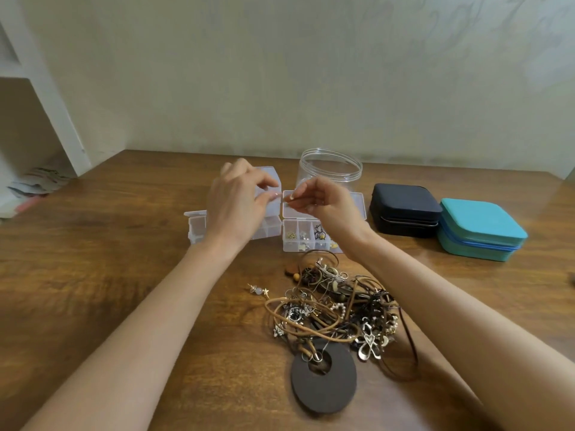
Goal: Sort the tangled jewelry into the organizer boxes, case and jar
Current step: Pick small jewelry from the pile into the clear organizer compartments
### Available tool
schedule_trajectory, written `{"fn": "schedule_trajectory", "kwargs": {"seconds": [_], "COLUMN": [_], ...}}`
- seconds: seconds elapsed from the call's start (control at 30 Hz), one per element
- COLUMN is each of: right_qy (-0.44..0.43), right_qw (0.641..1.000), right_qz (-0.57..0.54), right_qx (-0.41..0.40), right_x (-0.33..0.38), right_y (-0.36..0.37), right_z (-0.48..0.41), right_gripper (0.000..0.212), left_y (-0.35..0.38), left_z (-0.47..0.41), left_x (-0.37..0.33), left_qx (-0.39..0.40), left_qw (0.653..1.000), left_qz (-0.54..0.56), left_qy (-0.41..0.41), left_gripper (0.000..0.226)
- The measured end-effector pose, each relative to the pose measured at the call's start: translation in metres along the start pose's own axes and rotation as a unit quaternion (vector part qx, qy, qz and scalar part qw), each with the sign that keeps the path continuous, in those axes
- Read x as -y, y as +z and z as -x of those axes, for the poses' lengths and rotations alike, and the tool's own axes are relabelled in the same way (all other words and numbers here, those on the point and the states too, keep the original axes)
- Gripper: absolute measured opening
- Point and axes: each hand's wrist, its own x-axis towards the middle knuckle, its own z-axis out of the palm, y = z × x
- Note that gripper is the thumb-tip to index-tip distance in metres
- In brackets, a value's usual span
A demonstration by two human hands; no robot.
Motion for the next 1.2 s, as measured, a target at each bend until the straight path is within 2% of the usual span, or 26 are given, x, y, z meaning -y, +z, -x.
{"fn": "schedule_trajectory", "kwargs": {"seconds": [0.17, 0.5, 0.77, 0.83, 0.9, 0.97, 1.03, 1.1, 1.13, 1.2], "right_qy": [-0.020, -0.030, -0.037, -0.045, -0.045, -0.042, -0.043, -0.048, -0.049, -0.044], "right_qw": [0.997, 0.998, 0.997, 0.994, 0.993, 0.989, 0.980, 0.970, 0.968, 0.961], "right_qz": [0.077, 0.054, 0.052, 0.079, 0.099, 0.143, 0.196, 0.236, 0.247, 0.271], "right_qx": [0.020, -0.008, -0.044, -0.054, -0.039, -0.018, 0.004, 0.020, 0.025, 0.030], "right_x": [-0.008, -0.013, 0.006, 0.010, 0.010, 0.010, 0.009, 0.011, 0.011, 0.012], "right_y": [0.015, 0.020, -0.010, -0.023, -0.032, -0.037, -0.038, -0.037, -0.037, -0.039], "right_z": [-0.007, -0.007, 0.007, 0.016, 0.026, 0.034, 0.039, 0.040, 0.040, 0.037], "right_gripper": [0.040, 0.035, 0.025, 0.024, 0.021, 0.017, 0.015, 0.014, 0.013, 0.013], "left_y": [-0.002, -0.002, -0.012, -0.023, -0.039, -0.052, -0.058, -0.055, -0.051, -0.043], "left_z": [-0.001, -0.001, 0.001, 0.000, -0.001, -0.001, 0.003, 0.007, 0.010, 0.013], "left_x": [0.007, 0.006, -0.002, -0.006, -0.008, -0.009, -0.009, -0.012, -0.014, -0.017], "left_qx": [-0.050, -0.068, -0.048, 0.029, 0.199, 0.402, 0.553, 0.628, 0.642, 0.645], "left_qw": [0.999, 0.998, 0.998, 0.998, 0.977, 0.912, 0.827, 0.767, 0.753, 0.749], "left_qz": [-0.001, 0.006, 0.034, 0.022, 0.013, -0.011, -0.045, -0.072, -0.085, -0.111], "left_qy": [-0.009, -0.006, -0.034, -0.059, -0.079, -0.078, -0.086, -0.113, -0.118, -0.105], "left_gripper": [0.012, 0.011, 0.013, 0.019, 0.020, 0.017, 0.022, 0.033, 0.036, 0.035]}}
